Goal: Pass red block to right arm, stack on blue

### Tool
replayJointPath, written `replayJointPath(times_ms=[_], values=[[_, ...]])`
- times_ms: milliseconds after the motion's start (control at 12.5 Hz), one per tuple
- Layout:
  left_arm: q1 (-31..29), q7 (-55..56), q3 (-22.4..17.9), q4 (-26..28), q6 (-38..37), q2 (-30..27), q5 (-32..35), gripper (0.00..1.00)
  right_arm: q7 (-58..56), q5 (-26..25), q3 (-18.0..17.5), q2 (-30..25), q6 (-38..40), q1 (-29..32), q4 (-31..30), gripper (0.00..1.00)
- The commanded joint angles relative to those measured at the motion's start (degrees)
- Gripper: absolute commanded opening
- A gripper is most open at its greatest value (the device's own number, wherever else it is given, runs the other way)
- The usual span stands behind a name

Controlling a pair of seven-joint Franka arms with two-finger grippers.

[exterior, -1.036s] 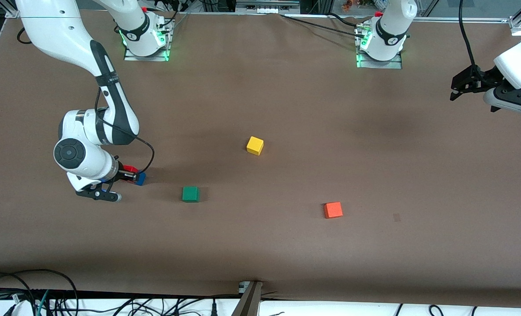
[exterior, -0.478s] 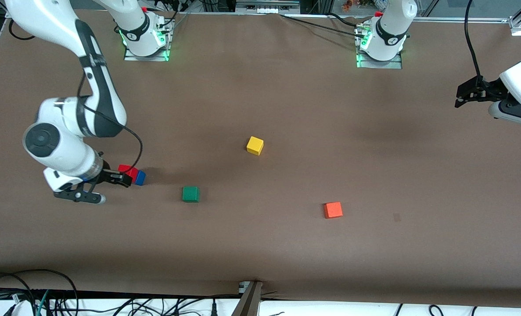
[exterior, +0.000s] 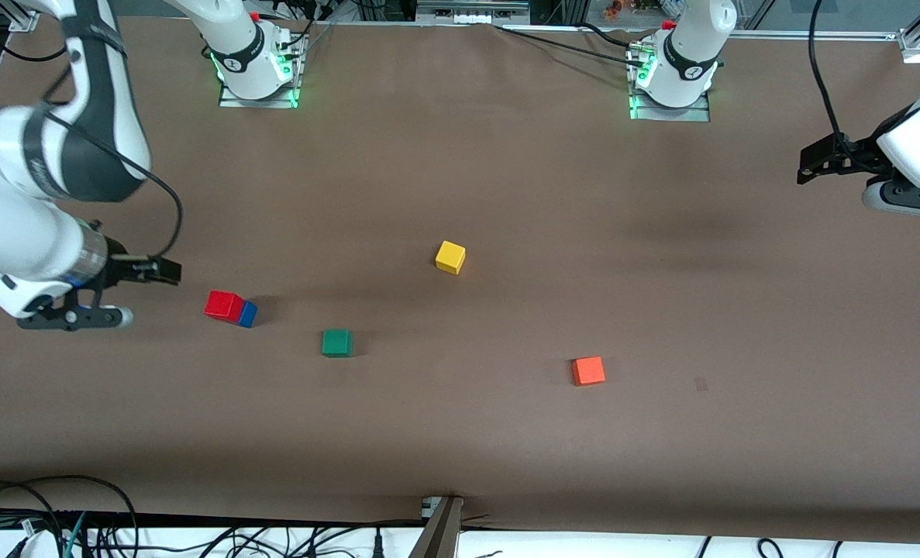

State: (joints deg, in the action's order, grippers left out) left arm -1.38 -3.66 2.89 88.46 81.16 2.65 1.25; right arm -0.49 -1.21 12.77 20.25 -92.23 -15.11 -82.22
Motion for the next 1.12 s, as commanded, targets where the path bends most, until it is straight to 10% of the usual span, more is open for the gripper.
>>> replayJointPath(times_ms=[0, 717, 1036], values=[[-0.28, 2.60, 0.19, -1.01, -1.00, -0.01, 0.51, 1.00, -1.44, 0.94, 0.24, -0.82, 8.62, 0.26, 6.00, 1.00], [-3.53, 2.25, -0.51, -1.27, -0.21, -0.01, -2.92, 1.00, -1.71, 0.59, -7.76, -18.57, 13.73, 7.72, -2.51, 1.00], [-3.01, 2.42, 0.10, -0.93, 1.28, 0.25, -2.13, 1.00, -1.97, 0.33, -7.59, -16.57, 16.45, 7.82, -0.85, 1.00]])
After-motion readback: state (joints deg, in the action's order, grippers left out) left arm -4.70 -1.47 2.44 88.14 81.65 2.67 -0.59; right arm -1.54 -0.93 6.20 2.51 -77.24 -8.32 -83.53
